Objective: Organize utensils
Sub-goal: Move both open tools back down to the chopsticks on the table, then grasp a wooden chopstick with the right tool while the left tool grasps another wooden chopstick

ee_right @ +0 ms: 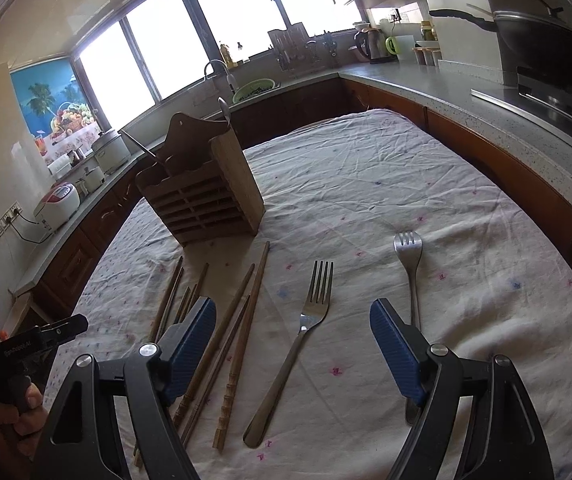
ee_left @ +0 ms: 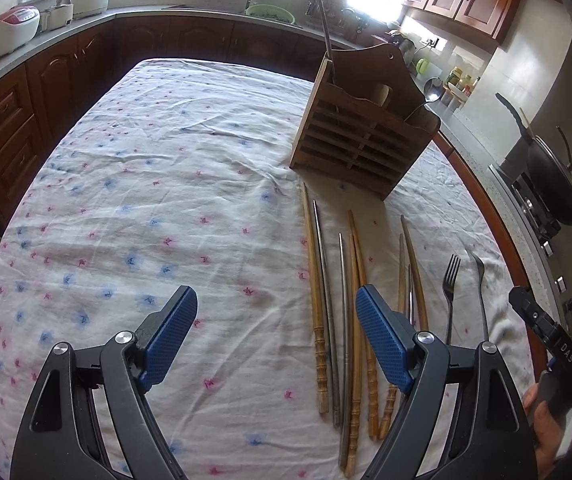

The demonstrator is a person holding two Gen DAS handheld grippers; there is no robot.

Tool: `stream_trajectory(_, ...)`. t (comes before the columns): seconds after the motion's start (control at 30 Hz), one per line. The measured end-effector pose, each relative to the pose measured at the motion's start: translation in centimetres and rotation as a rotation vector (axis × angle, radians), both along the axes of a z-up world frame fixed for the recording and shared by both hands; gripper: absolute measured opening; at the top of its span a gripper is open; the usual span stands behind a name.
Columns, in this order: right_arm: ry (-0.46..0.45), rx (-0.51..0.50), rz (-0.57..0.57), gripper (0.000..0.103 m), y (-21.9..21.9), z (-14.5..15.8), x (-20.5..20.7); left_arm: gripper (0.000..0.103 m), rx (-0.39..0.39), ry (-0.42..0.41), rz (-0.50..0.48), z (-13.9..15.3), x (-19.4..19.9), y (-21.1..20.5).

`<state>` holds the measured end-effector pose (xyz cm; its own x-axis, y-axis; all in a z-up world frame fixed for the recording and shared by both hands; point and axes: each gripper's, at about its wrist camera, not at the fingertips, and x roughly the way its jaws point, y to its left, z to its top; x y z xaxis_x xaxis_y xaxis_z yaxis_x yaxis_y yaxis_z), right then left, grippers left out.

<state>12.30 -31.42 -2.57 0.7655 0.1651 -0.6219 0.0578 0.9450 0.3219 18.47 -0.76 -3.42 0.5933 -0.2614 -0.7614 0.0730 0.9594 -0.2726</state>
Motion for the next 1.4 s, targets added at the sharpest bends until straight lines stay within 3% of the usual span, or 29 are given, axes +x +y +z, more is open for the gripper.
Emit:
stream_trajectory(0.27, 0.030, -0.023, 0.020, 0.079, 0.8, -0.6, 2.5, 0.082, 0.020, 0.038, -0.022, -0.8, 2.6, -0.8)
stream_trajectory(0.43, 0.055, -0.016, 0.048, 0.064, 1.4, -0.8, 4.9, 0.063, 0.013, 0.067, -0.047, -1.0, 5.6, -1.5)
stream_trajectory(0.57, 0.088, -0.008, 0.071, 0.050, 2.0, -1.4, 7.1, 0.059, 0.024, 0.079, -0.063, -1.4, 8.0, -2.6)
stream_trajectory(0.97, 0.208, -0.030, 0.126, 0.034, 3.9, -4.0, 13.5, 0.047, 0.063, 0.166, -0.110, -4.0, 15.2, -5.0)
stream_trajectory(1.13, 0.237, -0.047, 0.127, 0.026, 4.3, -5.0, 15.6, 0.029, 0.063, 0.202, -0.140, -5.1, 17.2, -6.0)
stream_trajectory(1.3, 0.263, -0.149, 0.149, 0.023, 5.7, -5.7, 17.0, 0.029, 0.127, 0.185, -0.169, -5.3, 17.4, -7.5)
stream_trajectory(1.37, 0.267, -0.175, 0.140, 0.011, 5.9, -5.7, 17.2, 0.026, 0.169, 0.163, -0.178, -5.4, 17.3, -8.2)
stream_trajectory(1.4, 0.266, -0.194, 0.132, 0.008, 5.9, -5.8, 17.3, 0.019, 0.207, 0.145, -0.183, -5.4, 17.1, -8.7)
